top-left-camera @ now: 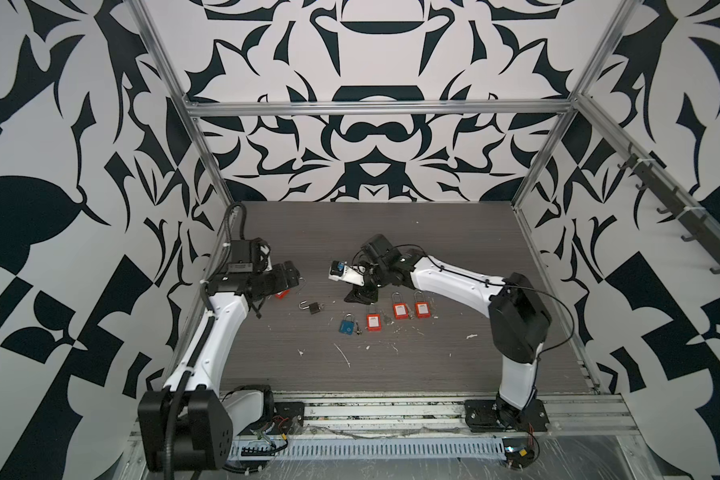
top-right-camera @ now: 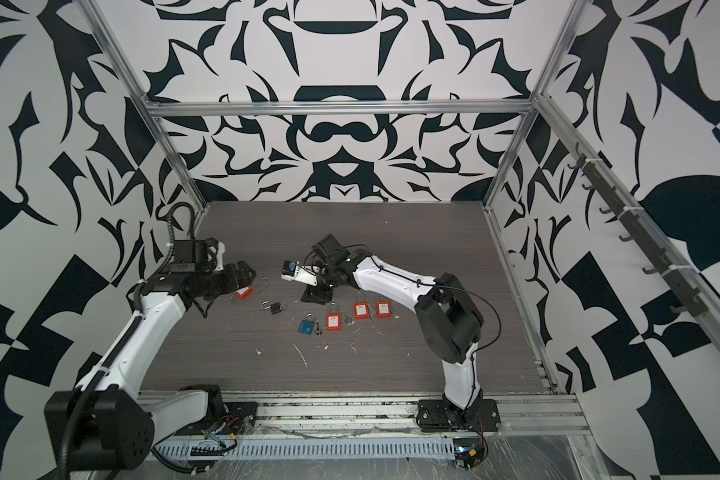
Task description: Lock with the key
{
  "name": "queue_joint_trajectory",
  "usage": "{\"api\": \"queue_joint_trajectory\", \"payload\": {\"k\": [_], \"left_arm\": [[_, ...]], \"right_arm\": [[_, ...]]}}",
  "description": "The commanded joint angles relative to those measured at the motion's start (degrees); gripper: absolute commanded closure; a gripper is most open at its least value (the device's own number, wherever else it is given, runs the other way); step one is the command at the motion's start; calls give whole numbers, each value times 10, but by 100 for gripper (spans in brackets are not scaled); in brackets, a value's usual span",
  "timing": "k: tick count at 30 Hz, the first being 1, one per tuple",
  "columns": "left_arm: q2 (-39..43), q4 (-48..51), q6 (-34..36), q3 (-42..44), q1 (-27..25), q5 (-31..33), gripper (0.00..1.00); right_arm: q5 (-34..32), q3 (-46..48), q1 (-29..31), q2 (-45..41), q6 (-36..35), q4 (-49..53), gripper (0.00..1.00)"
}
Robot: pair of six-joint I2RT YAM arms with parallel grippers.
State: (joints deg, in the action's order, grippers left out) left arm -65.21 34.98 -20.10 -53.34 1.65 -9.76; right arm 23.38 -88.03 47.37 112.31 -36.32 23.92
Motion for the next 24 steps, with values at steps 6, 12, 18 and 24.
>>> {"api": "queue_joint_trajectory", "payload": {"k": [6, 12, 18, 24], "left_arm": [[5, 7, -60, 25, 97, -112, 7], [19, -20, -77, 62, 101, -116, 7], [14, -27, -78, 71, 101, -134, 7], [16, -25, -73, 73, 103, -127, 7]], "right_arm": [[25, -167, 42, 124, -90, 91, 40], [33, -241, 50, 191, -83, 108, 40], [20, -335, 53, 263, -67, 141, 43], [23, -382, 53, 308, -72, 174, 44]]}}
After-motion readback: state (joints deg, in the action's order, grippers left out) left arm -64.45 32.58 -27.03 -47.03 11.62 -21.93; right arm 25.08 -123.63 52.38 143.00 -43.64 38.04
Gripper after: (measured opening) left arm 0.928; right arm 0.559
